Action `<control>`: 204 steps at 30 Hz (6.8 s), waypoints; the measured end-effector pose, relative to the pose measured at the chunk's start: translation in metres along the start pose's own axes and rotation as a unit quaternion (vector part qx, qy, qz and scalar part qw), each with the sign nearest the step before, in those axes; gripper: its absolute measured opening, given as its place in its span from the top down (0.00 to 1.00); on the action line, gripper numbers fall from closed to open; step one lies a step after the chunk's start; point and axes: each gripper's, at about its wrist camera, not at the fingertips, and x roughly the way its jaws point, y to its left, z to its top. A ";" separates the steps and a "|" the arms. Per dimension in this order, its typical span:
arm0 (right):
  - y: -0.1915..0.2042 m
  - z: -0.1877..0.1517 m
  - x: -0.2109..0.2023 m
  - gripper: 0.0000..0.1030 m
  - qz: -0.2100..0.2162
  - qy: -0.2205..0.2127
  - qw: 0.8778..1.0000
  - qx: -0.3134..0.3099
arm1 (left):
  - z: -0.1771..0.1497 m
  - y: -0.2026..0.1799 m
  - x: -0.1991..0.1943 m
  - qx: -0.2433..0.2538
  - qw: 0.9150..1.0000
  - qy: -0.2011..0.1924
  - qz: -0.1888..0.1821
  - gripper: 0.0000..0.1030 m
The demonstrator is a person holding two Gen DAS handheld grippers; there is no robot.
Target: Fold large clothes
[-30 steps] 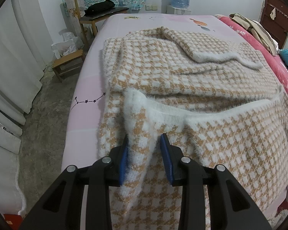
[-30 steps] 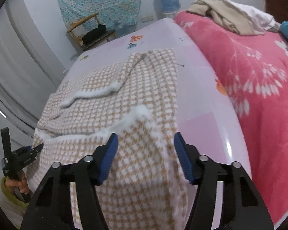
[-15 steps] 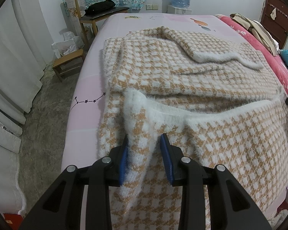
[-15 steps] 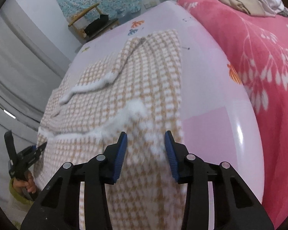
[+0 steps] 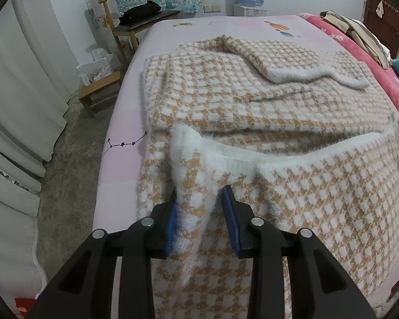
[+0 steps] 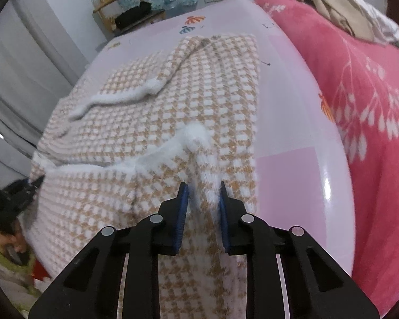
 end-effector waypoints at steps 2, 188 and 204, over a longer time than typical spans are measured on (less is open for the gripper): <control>0.007 -0.002 0.000 0.86 -0.012 0.000 1.000 -0.012 | 0.000 -0.001 0.000 0.002 1.000 0.000 0.000 0.70; 0.137 -0.059 -0.086 0.08 -0.124 -0.093 0.988 0.007 | 0.014 -0.083 -0.089 -0.054 0.998 -0.026 0.026 0.05; 0.137 -0.060 -0.083 0.08 -0.127 -0.089 0.988 0.015 | 0.013 -0.083 -0.089 -0.053 0.998 -0.025 0.024 0.05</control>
